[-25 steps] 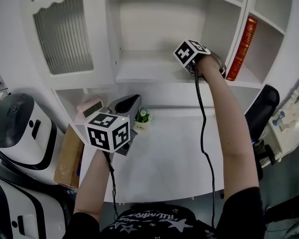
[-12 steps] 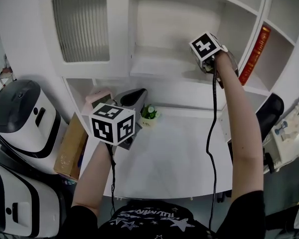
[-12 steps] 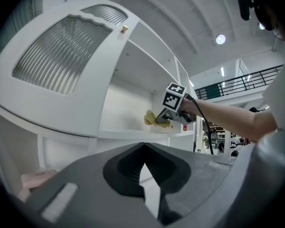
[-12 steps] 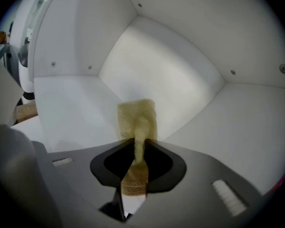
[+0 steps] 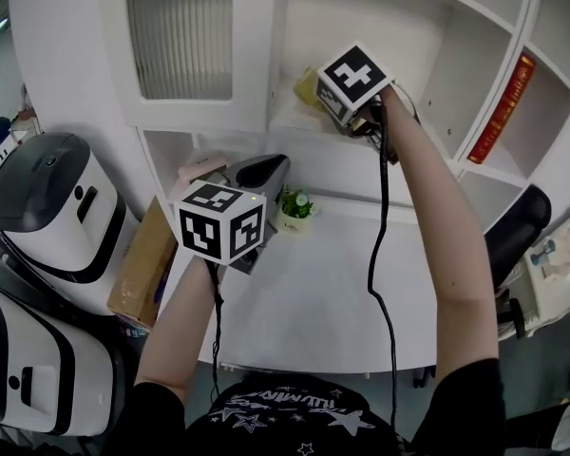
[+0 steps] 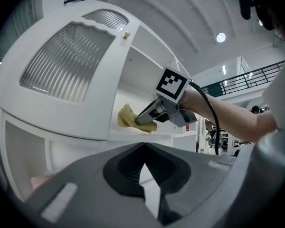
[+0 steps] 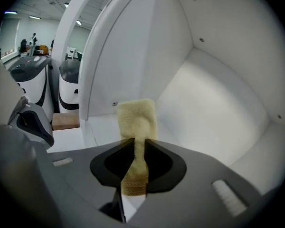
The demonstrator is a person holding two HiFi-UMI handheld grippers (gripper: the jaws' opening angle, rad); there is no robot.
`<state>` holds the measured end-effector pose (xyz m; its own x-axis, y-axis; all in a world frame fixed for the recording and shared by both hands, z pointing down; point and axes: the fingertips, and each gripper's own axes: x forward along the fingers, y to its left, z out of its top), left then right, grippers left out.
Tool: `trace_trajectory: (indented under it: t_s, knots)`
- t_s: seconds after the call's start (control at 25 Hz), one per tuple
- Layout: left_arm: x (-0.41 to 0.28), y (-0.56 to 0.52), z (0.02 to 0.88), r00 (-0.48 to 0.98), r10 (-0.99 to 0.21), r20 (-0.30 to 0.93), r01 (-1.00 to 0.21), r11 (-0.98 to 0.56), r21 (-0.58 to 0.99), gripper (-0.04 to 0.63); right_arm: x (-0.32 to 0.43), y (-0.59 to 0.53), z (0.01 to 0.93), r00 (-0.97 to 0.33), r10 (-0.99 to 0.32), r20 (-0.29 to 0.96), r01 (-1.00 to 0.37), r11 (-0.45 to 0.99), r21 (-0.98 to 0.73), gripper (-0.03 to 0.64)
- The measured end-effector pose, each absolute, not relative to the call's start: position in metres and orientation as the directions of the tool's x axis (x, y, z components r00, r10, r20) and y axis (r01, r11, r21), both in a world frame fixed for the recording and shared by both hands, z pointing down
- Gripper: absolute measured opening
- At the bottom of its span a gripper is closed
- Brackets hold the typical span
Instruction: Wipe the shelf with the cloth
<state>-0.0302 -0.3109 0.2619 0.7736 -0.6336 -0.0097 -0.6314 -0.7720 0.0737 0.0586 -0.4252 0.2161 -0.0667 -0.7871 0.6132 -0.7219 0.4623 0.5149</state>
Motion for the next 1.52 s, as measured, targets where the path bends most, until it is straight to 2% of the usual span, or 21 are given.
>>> trace_trajectory:
  t_s: [0.16, 0.24, 0.44, 0.8, 1.52]
  knots:
    - [-0.04, -0.312, 0.264, 0.757, -0.653, -0.004, -0.651, -0.756, 0.07, 0.006, 0.015, -0.421, 0.231, -0.165, -0.738, 0.654, -0.688, 0.562, 0.46, 0.097]
    - [-0.044, -0.314, 0.267, 0.752, -0.659, -0.002, -0.658, -0.75, 0.073, 0.006, 0.003, -0.42, 0.237, -0.173, -0.726, 0.665, -0.666, 0.584, 0.464, 0.097]
    - [-0.047, -0.315, 0.27, 0.746, -0.666, -0.002, -0.664, -0.743, 0.088, 0.006, -0.003, -0.422, 0.24, -0.156, -0.733, 0.662, -0.617, 0.596, 0.514, 0.095]
    - [-0.033, -0.317, 0.274, 0.754, -0.657, 0.015, -0.655, -0.751, 0.08, 0.006, 0.011, -0.42, 0.24, -0.215, -0.732, 0.646, -0.662, 0.596, 0.455, 0.095]
    - [0.022, -0.322, 0.283, 0.816, -0.576, 0.046, -0.577, -0.812, 0.089, 0.006, 0.135, -0.402, 0.237, -0.041, -0.822, 0.568, -0.757, 0.396, 0.519, 0.095]
